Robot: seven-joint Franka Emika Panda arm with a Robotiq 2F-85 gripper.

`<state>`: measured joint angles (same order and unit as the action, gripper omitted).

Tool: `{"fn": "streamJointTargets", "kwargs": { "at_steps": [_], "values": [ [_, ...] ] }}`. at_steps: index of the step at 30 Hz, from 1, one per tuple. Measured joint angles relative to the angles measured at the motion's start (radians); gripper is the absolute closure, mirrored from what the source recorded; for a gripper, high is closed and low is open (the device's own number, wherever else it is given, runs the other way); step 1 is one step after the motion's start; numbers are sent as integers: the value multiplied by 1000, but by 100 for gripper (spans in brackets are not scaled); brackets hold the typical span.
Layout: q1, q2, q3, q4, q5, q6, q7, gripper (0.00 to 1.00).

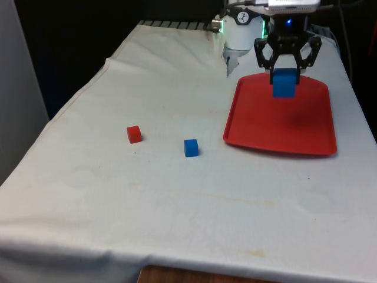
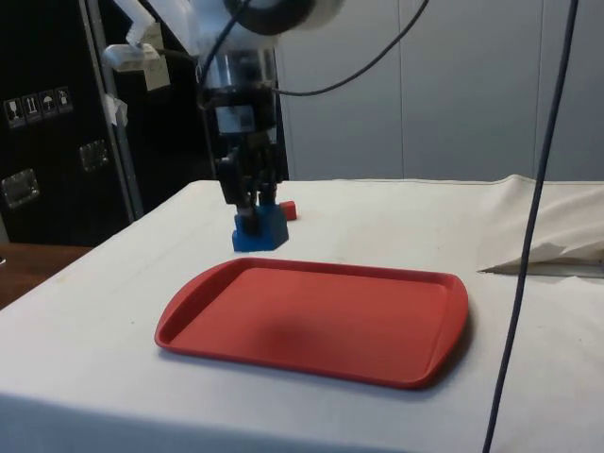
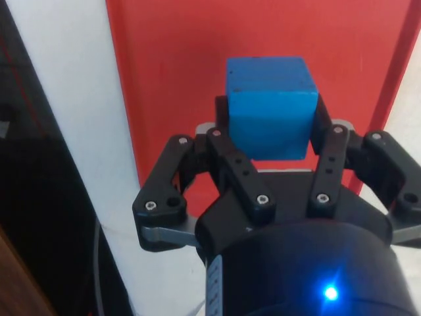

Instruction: Pick up the largest block and place it onto the tray.

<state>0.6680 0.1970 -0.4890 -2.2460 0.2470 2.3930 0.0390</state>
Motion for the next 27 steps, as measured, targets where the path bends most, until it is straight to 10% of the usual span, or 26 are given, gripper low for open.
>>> {"fn": "streamJointTargets", "kwargs": {
  "at_steps": [27],
  "values": [
    [-11, 83, 53, -161, 4, 316, -3, 98]
  ]
}}
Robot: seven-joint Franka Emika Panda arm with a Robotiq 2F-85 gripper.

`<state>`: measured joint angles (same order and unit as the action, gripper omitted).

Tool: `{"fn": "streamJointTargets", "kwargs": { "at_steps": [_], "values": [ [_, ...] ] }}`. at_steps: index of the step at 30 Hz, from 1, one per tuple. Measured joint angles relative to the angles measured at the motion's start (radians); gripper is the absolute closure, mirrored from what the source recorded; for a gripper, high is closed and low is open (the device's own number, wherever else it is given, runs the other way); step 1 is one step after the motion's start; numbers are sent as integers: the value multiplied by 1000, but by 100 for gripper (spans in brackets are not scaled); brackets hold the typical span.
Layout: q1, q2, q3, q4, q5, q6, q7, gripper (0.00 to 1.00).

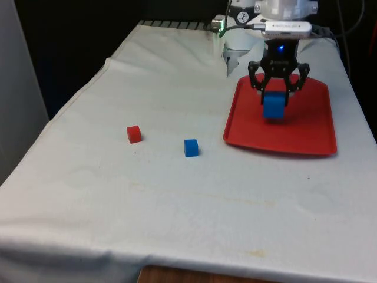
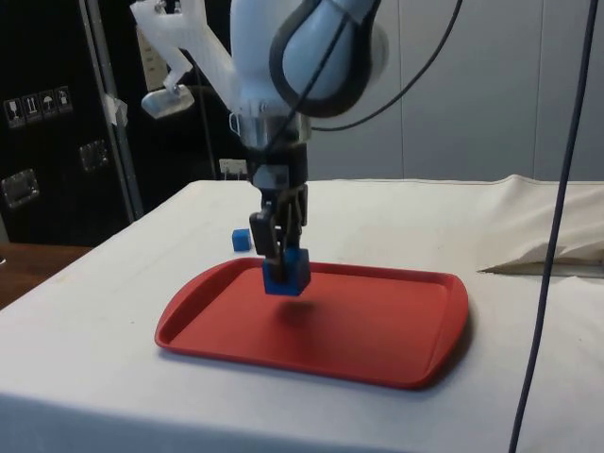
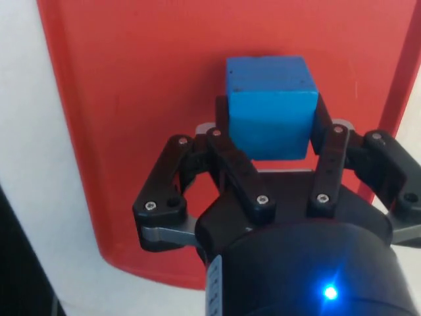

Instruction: Pick up the largest block and place it onto the tray.

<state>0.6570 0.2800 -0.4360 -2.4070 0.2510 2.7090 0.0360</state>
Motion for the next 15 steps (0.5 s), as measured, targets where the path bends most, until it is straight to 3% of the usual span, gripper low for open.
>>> {"fn": "streamJointTargets", "kwargs": {
  "at_steps": [14, 15],
  "values": [
    [-2, 49, 11, -3, 0, 68, 5, 98],
    [-2, 52, 12, -3, 0, 73, 5, 90]
  ]
}}
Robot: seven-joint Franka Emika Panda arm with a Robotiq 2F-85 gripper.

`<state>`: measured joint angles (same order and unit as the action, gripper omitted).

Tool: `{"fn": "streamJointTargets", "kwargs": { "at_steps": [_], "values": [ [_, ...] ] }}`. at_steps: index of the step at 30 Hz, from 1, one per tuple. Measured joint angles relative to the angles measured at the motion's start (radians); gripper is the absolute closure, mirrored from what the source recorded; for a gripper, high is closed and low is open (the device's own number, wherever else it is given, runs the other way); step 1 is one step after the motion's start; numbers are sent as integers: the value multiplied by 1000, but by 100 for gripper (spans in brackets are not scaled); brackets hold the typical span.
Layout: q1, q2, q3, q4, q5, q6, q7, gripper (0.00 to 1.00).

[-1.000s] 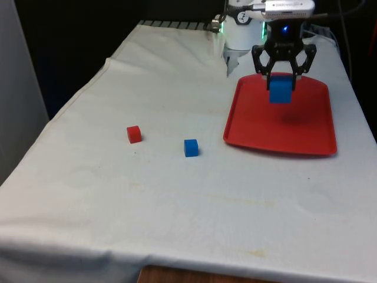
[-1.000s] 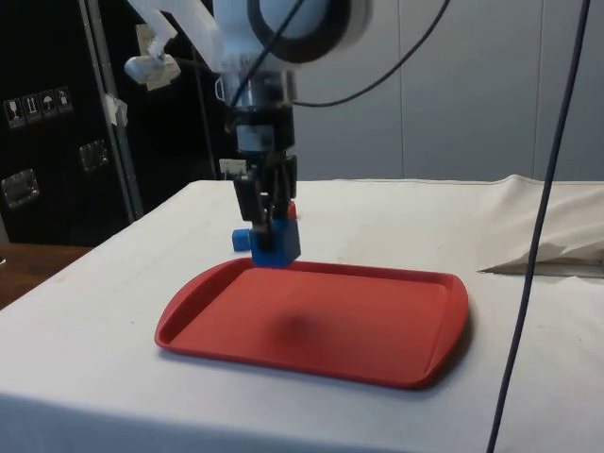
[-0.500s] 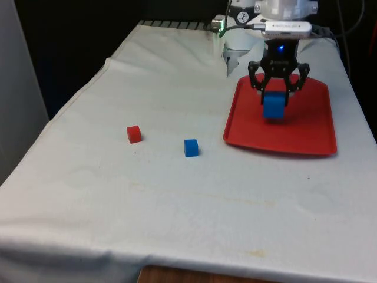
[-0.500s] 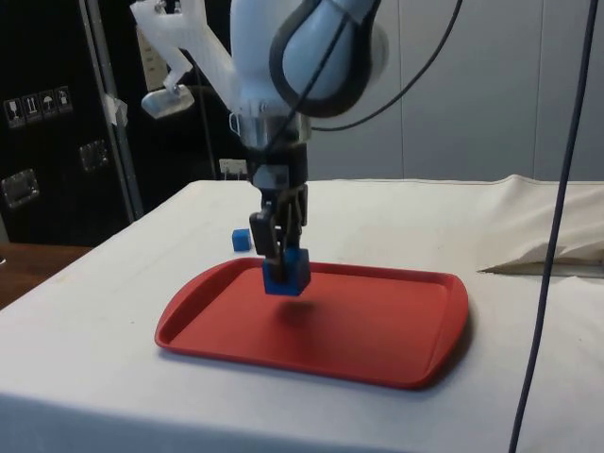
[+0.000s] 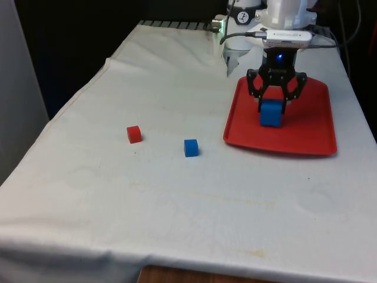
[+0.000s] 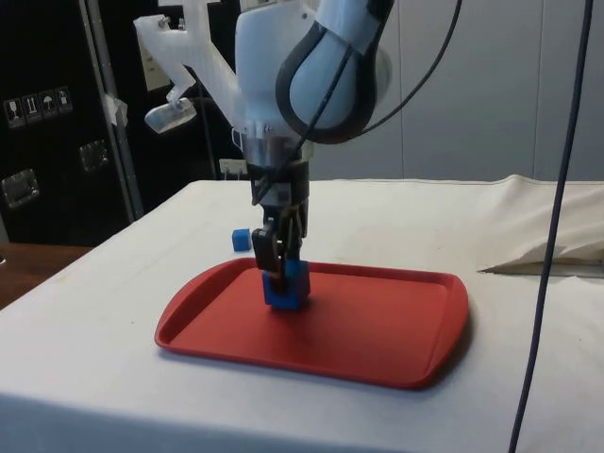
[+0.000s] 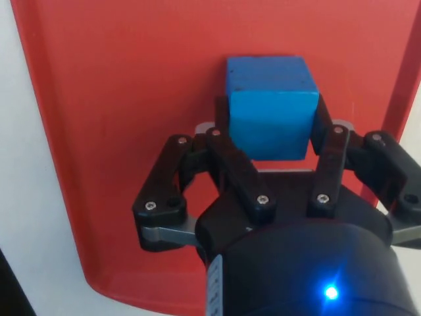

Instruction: Pick up the largest block and place it onto the tray.

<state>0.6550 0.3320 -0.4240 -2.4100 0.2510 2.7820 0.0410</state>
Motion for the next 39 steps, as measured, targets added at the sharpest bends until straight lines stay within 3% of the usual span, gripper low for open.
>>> {"fn": "streamJointTargets", "kwargs": {
  "at_steps": [4, 5, 6, 8, 9, 22, 39],
  "values": [
    [0, 9, 2, 1, 0, 11, 2, 52],
    [0, 11, 2, 1, 0, 13, 2, 52],
    [0, 12, 2, 1, 0, 15, 2, 43],
    [0, 12, 2, 1, 0, 16, 2, 8],
    [0, 12, 2, 1, 0, 16, 2, 1],
    [0, 5, 2, 4, 0, 19, 2, 0],
    [-5, -131, -18, -3, -43, -51, 1, 0]
  ]
}}
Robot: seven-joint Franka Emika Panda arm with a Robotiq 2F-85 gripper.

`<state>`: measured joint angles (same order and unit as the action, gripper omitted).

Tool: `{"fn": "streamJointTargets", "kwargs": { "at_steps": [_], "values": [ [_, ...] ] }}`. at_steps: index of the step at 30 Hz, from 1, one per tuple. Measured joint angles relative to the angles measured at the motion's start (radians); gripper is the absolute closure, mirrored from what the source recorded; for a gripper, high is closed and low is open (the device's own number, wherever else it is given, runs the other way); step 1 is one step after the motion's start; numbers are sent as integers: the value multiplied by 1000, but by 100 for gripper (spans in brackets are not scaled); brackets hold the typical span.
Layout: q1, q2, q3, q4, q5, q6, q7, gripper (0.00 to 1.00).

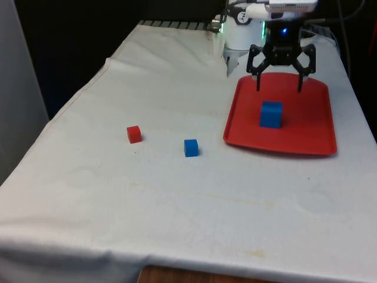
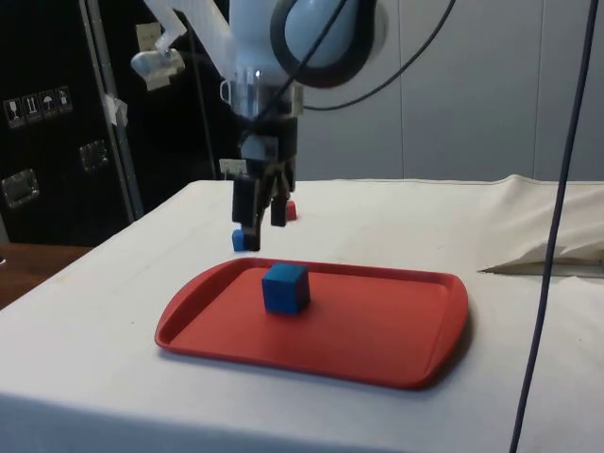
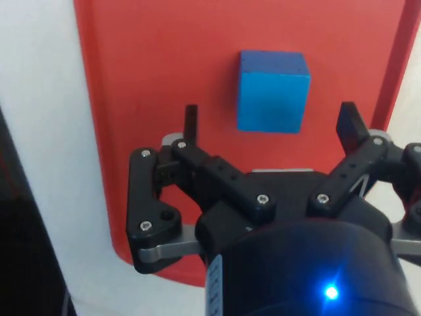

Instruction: Pick up the largest block and place it onto the tray.

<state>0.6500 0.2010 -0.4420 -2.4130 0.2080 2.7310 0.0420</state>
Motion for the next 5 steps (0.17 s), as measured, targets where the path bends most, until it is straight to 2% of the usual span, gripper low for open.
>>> {"fn": "streamJointTargets", "kwargs": {
  "at_steps": [5],
  "values": [
    [-4, -40, 0, 2, -10, -21, 0, 0]
  ]
}}
